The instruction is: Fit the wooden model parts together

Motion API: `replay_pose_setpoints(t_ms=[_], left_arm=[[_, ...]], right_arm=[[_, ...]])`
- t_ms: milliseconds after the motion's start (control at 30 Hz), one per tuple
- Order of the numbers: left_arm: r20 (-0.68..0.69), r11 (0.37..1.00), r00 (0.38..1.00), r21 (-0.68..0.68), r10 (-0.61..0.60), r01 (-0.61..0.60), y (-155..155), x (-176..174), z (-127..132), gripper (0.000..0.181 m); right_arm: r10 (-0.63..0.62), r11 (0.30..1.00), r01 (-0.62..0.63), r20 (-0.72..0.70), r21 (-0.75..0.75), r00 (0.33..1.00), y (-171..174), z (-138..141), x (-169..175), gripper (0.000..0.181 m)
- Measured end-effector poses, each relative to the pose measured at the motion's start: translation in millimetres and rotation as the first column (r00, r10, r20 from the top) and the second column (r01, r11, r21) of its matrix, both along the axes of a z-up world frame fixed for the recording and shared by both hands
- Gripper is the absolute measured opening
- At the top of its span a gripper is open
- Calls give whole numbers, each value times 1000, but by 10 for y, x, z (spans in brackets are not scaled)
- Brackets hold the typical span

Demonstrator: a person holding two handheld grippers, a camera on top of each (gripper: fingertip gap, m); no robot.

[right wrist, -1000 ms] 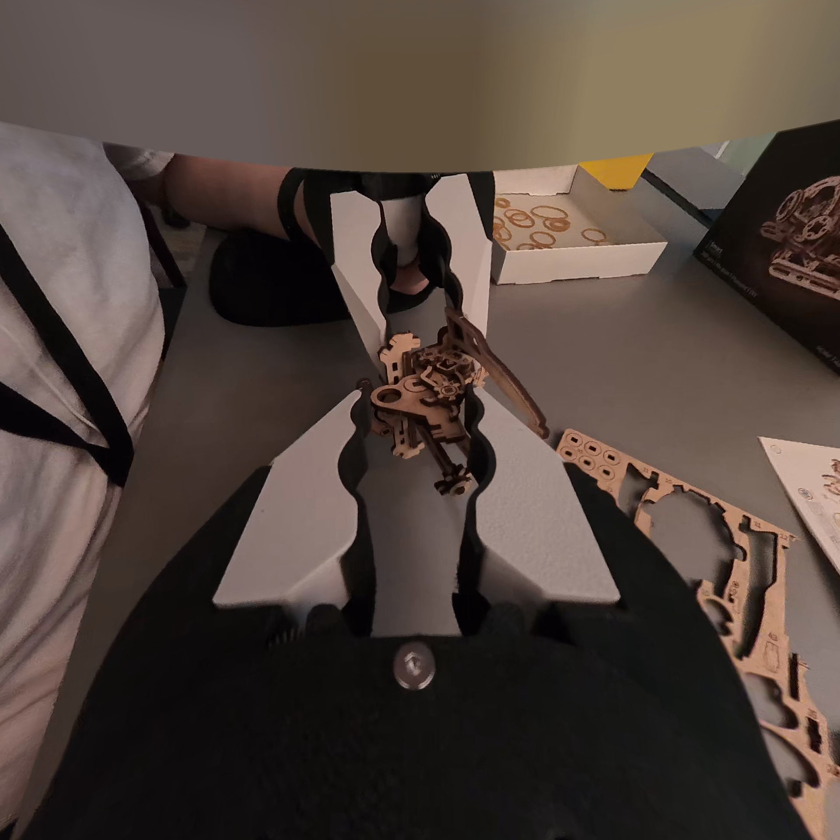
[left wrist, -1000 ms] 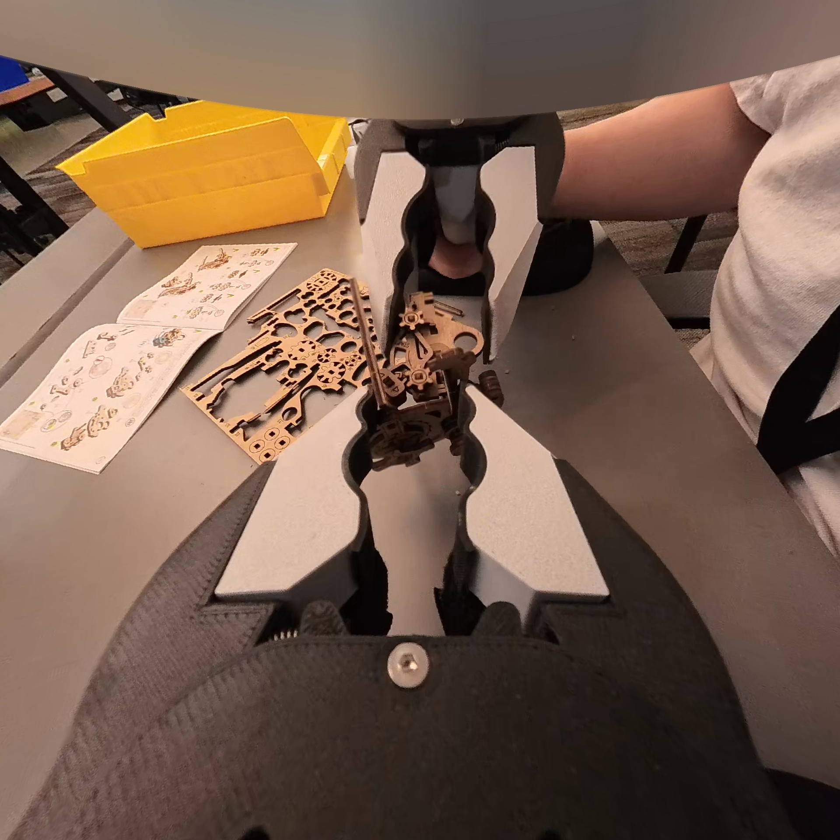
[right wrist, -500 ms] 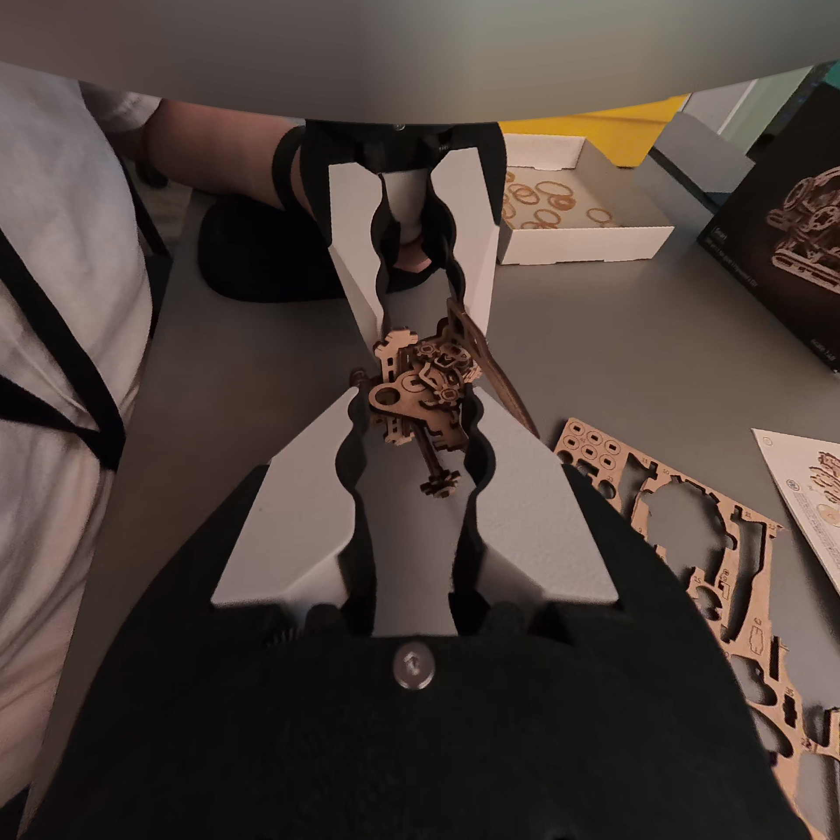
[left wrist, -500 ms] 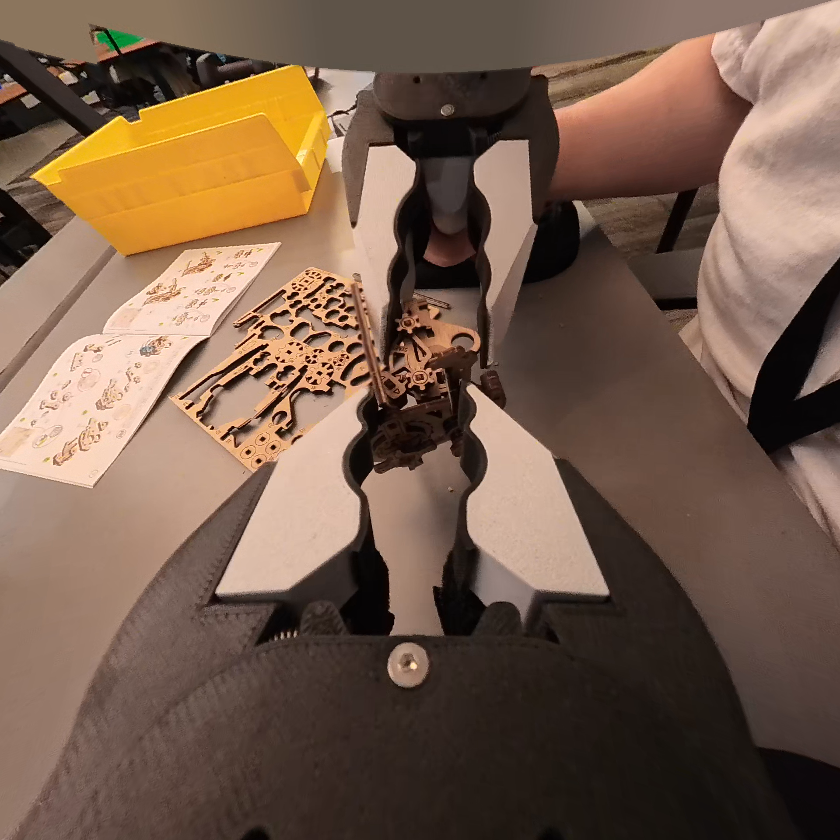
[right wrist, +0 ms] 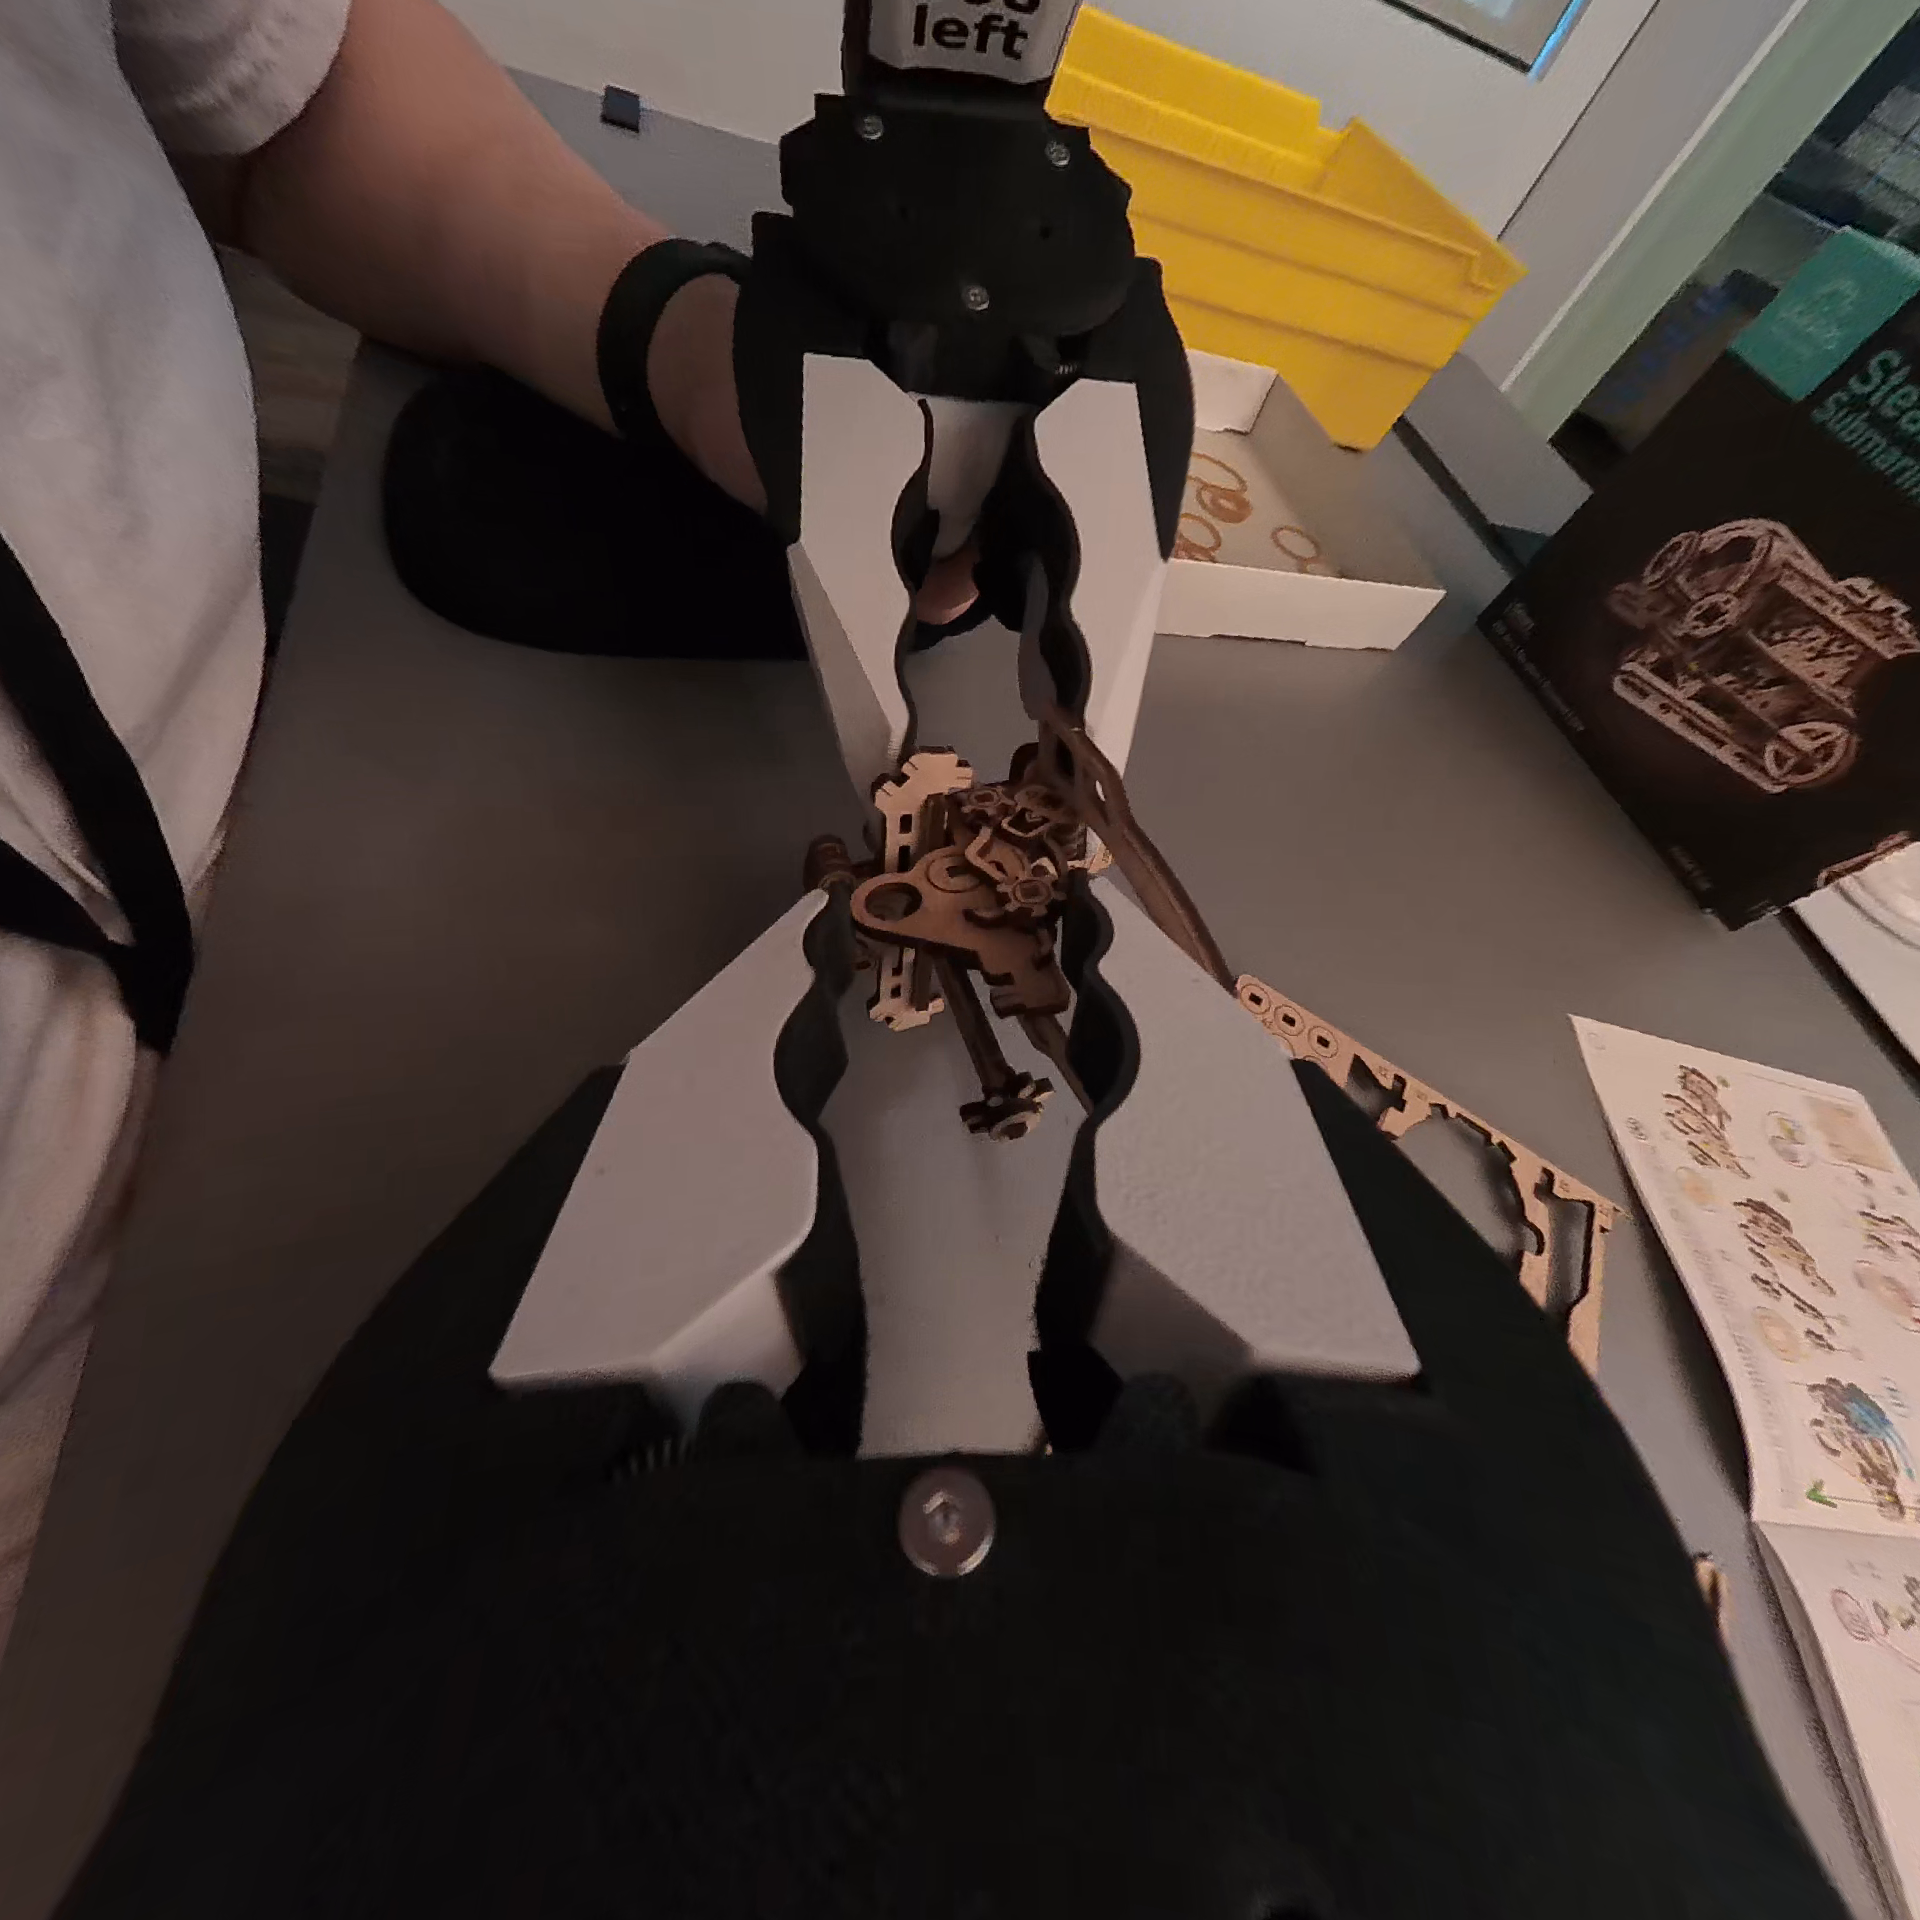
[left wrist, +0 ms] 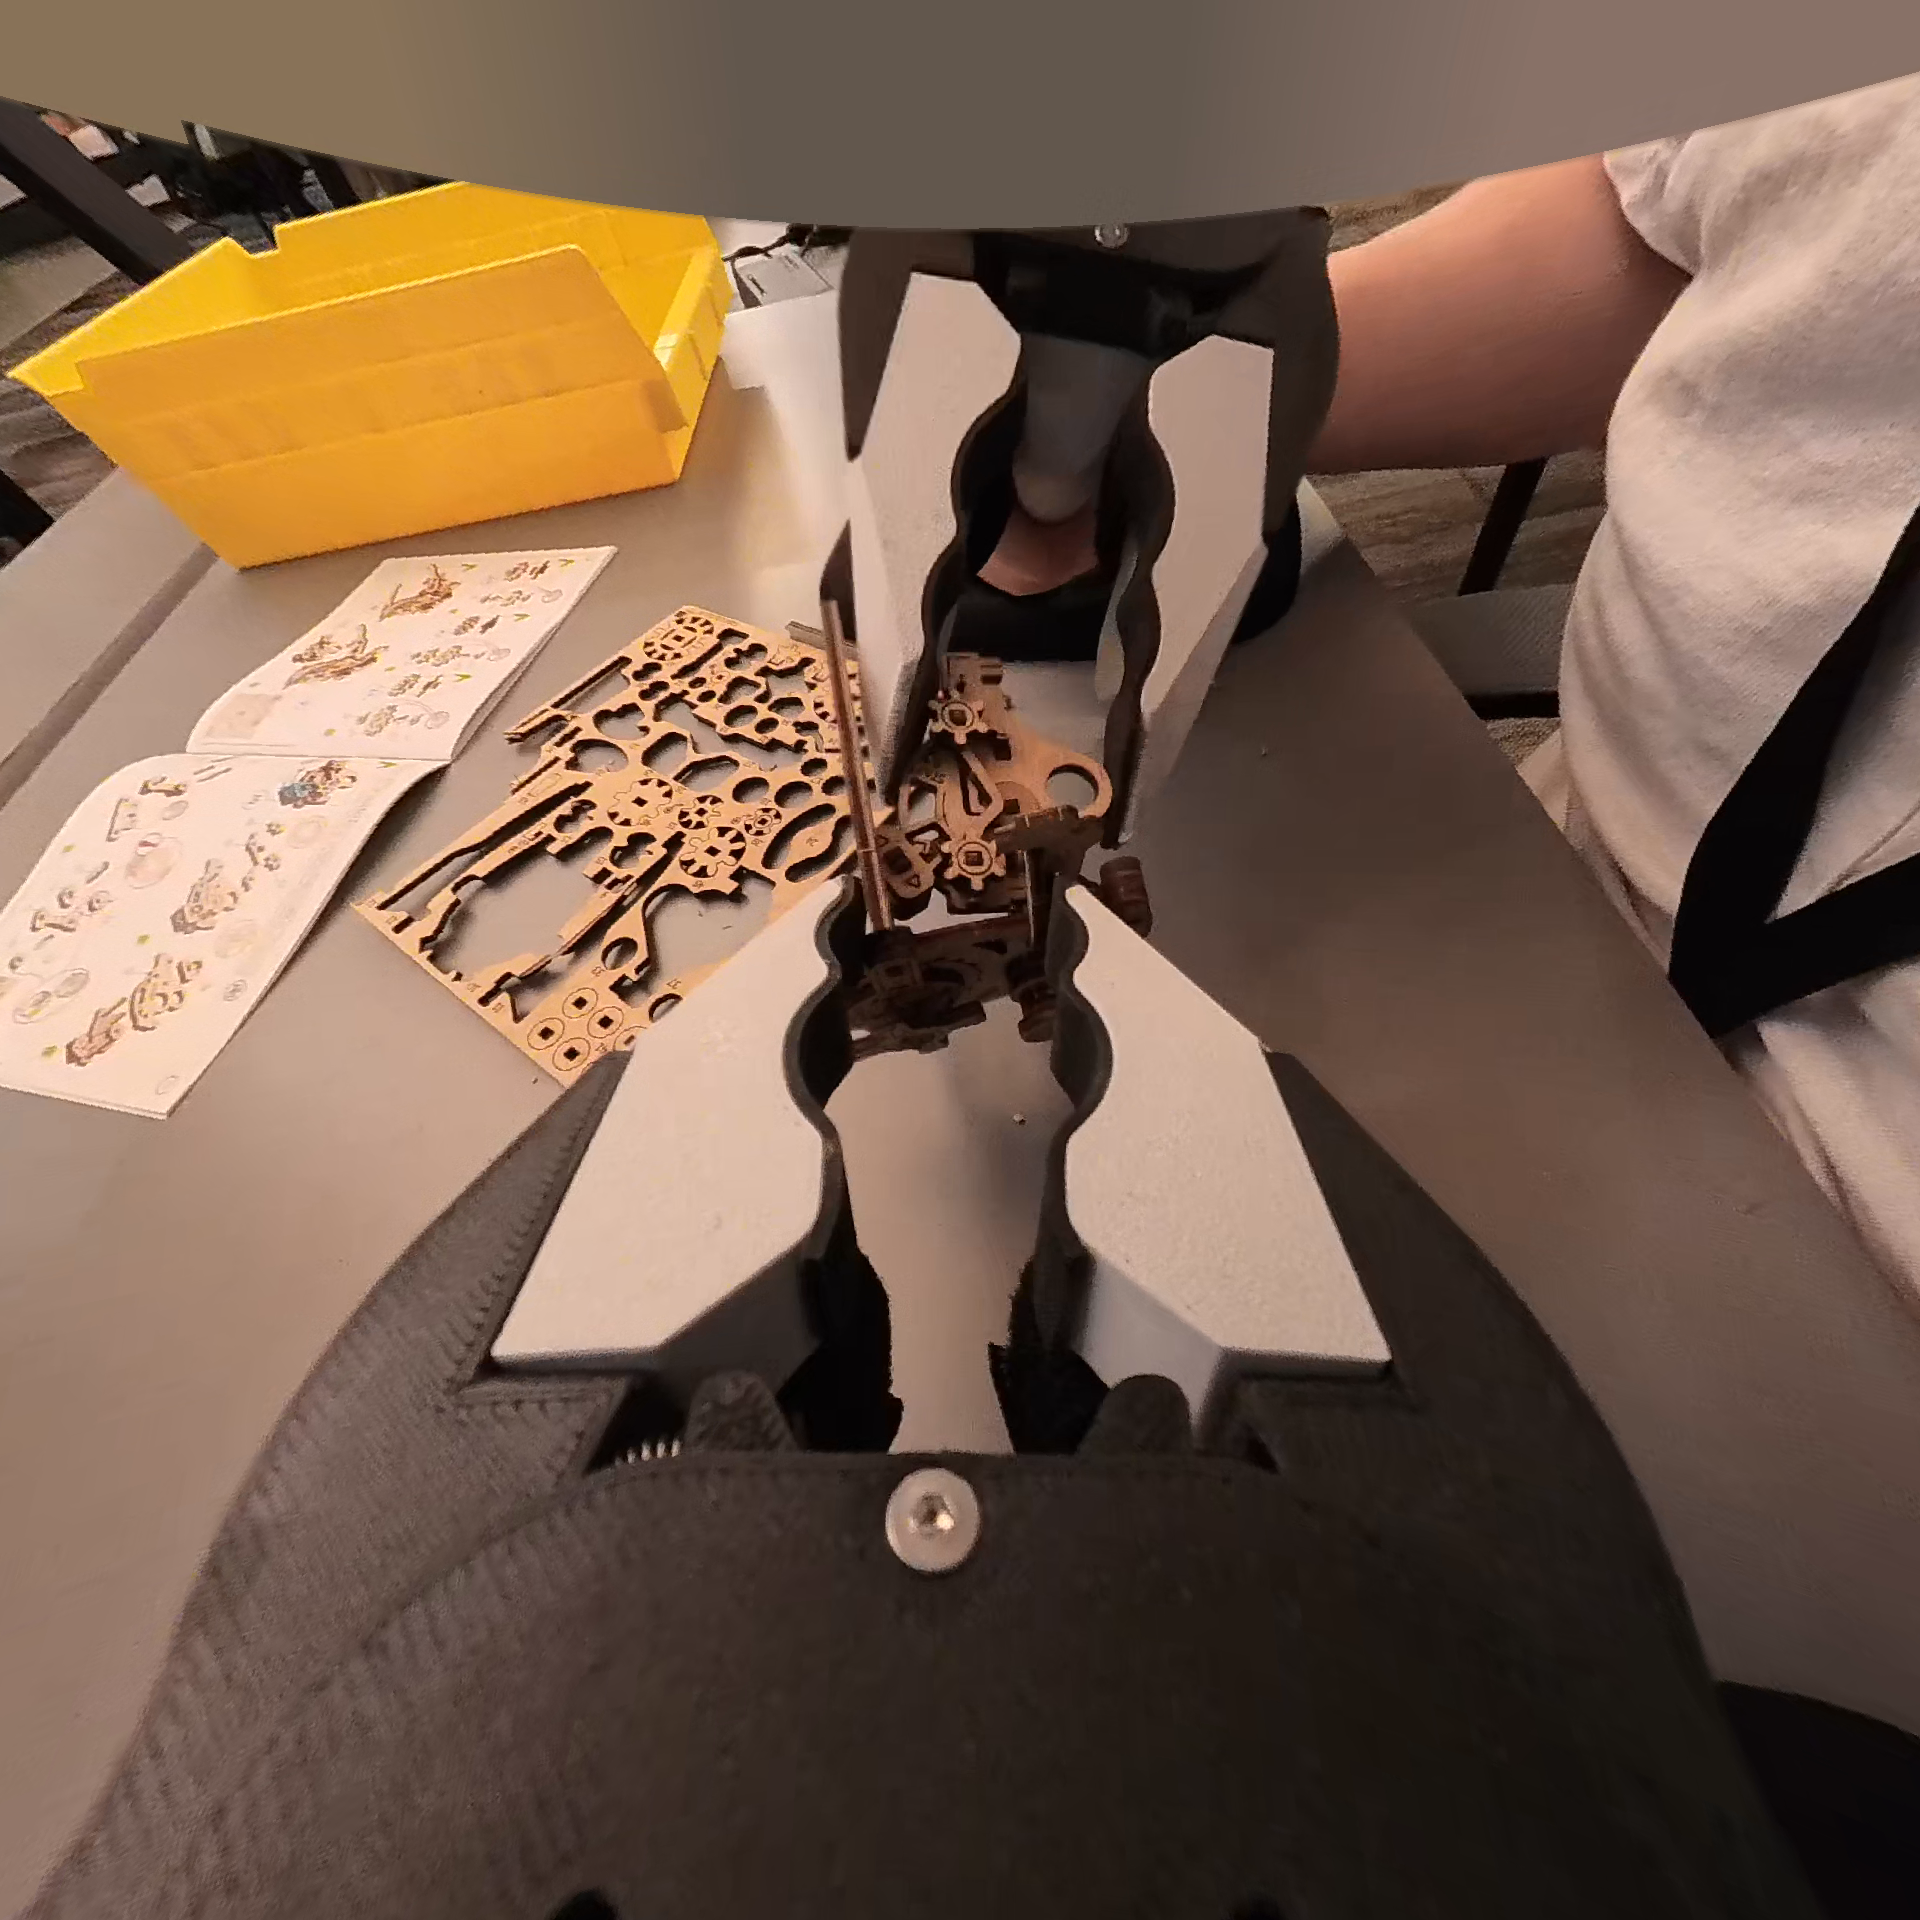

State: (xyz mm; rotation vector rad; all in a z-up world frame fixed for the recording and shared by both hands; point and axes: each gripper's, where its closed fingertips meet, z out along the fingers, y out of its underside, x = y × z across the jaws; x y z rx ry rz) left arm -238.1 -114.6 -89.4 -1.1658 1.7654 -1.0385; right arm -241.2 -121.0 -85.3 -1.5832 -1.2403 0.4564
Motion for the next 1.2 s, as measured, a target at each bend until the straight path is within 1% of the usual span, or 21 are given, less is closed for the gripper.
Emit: replay_pose_setpoints(t_ms=[67,200,300,333,533,600,633,833,1000,1200], left_arm=[[-9,1000,1000,8,-15,15,-24,-3,-18,32],[-35,999,999,12,-38,39,-68,-4,-65,33],[-47,999,998,5,-36,36,-65,-1,-83,33],[-43,999,999,4,-32,33,-59,0,-76,33],[17,999,1000,-37,-14,15,-25,5,31,33],[47,996,999,-85,-23,27,-36,-4,97,33],[48,994,999,-105,-24,29,-33,-6,106,33],[34,993,999,-112,-29,32,-29,-12,85,33],[-4,997,999,-68,-32,32,-43,-3,13,33],[-39,992,996,-102,-76,71,-90,-19,-39,33]], right_arm=[[7,999,-7,-14,-31,1000,-15,-37,3,40],[61,993,-59,13,-106,998,-60,-97,9,40],[81,987,-79,14,-143,997,-59,-122,17,40],[75,988,-74,3,-134,997,-49,-115,18,40],[30,989,-54,-172,-139,985,-14,35,7,40],[38,991,-69,-250,-116,968,-18,127,-12,41],[39,989,-74,-265,-126,964,-14,141,-16,41],[52,984,-91,-244,-151,968,-7,96,-37,41],[61,978,-98,-200,-183,978,-31,0,-21,41],[84,976,-115,-165,-187,983,-85,-60,-30,41]])
